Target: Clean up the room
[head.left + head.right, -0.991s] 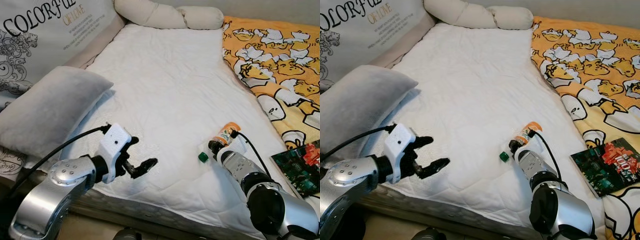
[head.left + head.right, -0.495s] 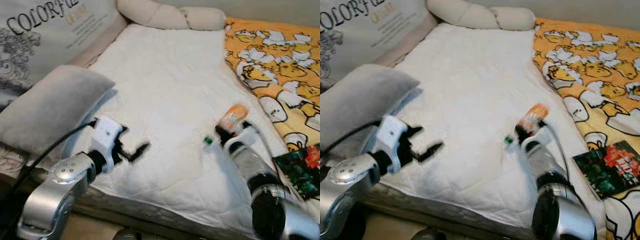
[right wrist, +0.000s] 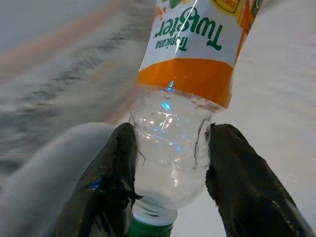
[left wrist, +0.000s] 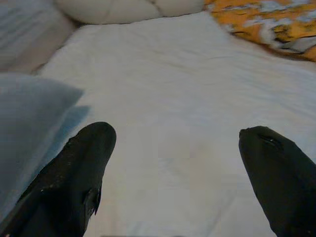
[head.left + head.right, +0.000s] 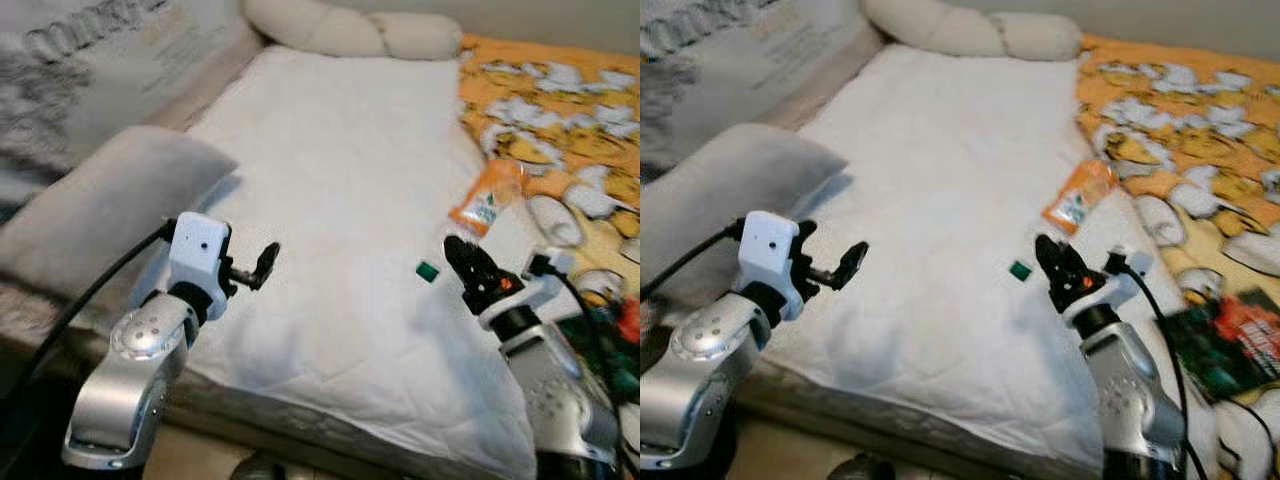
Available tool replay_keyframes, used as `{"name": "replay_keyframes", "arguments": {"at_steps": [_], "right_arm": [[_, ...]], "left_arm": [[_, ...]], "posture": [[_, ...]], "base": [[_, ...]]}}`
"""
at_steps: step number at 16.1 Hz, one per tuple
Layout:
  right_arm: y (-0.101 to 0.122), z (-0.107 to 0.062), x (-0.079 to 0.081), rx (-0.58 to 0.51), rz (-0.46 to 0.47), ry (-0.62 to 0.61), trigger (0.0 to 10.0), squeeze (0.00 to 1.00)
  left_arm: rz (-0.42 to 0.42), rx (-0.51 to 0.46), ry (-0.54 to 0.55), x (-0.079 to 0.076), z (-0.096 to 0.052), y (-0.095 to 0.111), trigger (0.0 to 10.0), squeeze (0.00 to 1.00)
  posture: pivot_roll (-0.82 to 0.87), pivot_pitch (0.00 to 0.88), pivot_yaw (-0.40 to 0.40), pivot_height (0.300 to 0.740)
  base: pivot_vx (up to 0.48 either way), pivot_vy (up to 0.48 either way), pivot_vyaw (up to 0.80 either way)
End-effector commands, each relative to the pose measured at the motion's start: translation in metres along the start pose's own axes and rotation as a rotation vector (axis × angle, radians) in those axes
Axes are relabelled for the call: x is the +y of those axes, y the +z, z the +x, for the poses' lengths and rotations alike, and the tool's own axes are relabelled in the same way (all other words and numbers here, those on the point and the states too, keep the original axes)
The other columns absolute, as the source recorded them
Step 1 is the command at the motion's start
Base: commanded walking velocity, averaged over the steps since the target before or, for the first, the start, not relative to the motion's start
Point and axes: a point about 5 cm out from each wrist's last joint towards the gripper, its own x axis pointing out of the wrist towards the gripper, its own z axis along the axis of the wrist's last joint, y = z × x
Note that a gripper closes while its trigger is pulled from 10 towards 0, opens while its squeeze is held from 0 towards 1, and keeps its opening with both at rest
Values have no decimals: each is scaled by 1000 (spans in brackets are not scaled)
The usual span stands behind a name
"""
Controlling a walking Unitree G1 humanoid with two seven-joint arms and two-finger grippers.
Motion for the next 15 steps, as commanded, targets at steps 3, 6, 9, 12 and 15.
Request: {"name": "replay_keyframes", "arguments": {"at_steps": [3,6,9,12,15], "right_arm": [[0,-18,23,69,-7,107,10000,0],[-8,-29,31,158,-24,131,10000,0],[-16,-38,33,211,-31,108,10000,0],[-22,-44,34,245,-48,94,10000,0],[-23,-45,33,257,-67,81,10000,0]], "left_arm": [[-5,12,14,-1,-2,-8,10000,0],[7,36,3,-7,-8,-12,10000,0],[-15,67,37,-7,-14,-20,10000,0],[-44,90,76,-6,-19,-25,10000,0],[-52,102,79,-7,-21,-27,10000,0]], "posture": [[-10,0,48,740],[-14,0,53,740],[-6,0,43,740],[-6,0,43,740],[-6,0,40,740]], "base": [[0,0,800],[0,0,800],[0,0,800],[0,0,800],[0,0,800]]}}
